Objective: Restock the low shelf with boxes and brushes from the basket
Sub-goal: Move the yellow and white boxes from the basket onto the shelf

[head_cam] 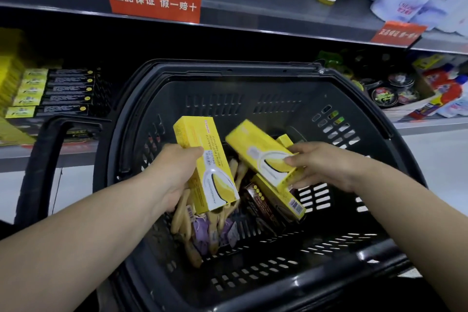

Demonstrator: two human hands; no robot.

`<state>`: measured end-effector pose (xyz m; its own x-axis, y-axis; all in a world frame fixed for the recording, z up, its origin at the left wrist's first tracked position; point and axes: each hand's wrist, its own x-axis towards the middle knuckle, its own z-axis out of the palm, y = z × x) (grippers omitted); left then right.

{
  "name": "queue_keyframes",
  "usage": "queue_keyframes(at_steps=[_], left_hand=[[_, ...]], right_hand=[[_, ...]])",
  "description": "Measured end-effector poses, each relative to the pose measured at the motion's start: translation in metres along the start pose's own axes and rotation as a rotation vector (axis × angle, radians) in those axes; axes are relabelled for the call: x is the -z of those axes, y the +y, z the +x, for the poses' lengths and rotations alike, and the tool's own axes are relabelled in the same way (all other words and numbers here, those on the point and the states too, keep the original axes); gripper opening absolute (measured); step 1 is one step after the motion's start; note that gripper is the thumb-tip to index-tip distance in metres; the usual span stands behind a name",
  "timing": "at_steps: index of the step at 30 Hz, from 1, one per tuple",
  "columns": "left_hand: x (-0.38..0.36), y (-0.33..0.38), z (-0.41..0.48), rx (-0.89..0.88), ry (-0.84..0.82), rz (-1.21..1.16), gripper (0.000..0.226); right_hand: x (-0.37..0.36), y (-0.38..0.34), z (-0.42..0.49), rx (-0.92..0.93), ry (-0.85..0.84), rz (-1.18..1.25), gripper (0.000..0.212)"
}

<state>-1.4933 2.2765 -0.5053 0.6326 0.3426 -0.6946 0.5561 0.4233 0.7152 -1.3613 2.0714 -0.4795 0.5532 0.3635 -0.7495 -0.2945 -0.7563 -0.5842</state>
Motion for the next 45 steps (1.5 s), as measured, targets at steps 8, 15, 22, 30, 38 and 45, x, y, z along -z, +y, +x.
queue_keyframes(at_steps=[8,15,22,30,38,45], left_hand=[[-0.006,0.003,-0.007,-0.079,-0.127,-0.101,0.027],[-0.010,-0.003,-0.010,-0.147,-0.293,-0.027,0.032],[-0.010,-0.002,-0.010,-0.103,-0.262,-0.116,0.038],[-0.007,0.000,-0.009,-0.101,-0.101,0.094,0.072],[-0.005,-0.004,0.002,-0.129,-0.030,0.170,0.068],[-0.019,-0.002,0.002,-0.137,-0.052,0.160,0.059]], right_hand=[[-0.032,-0.011,-0.036,0.121,-0.199,0.410,0.050],[-0.041,-0.010,-0.031,0.195,-0.188,0.213,0.078],[-0.053,-0.008,-0.023,0.192,-0.049,0.137,0.037],[-0.023,-0.001,0.001,0.166,0.067,-0.301,0.037],[-0.022,0.089,0.075,-0.258,-0.065,-1.180,0.068],[-0.015,0.107,0.094,-0.289,0.073,-1.243,0.064]])
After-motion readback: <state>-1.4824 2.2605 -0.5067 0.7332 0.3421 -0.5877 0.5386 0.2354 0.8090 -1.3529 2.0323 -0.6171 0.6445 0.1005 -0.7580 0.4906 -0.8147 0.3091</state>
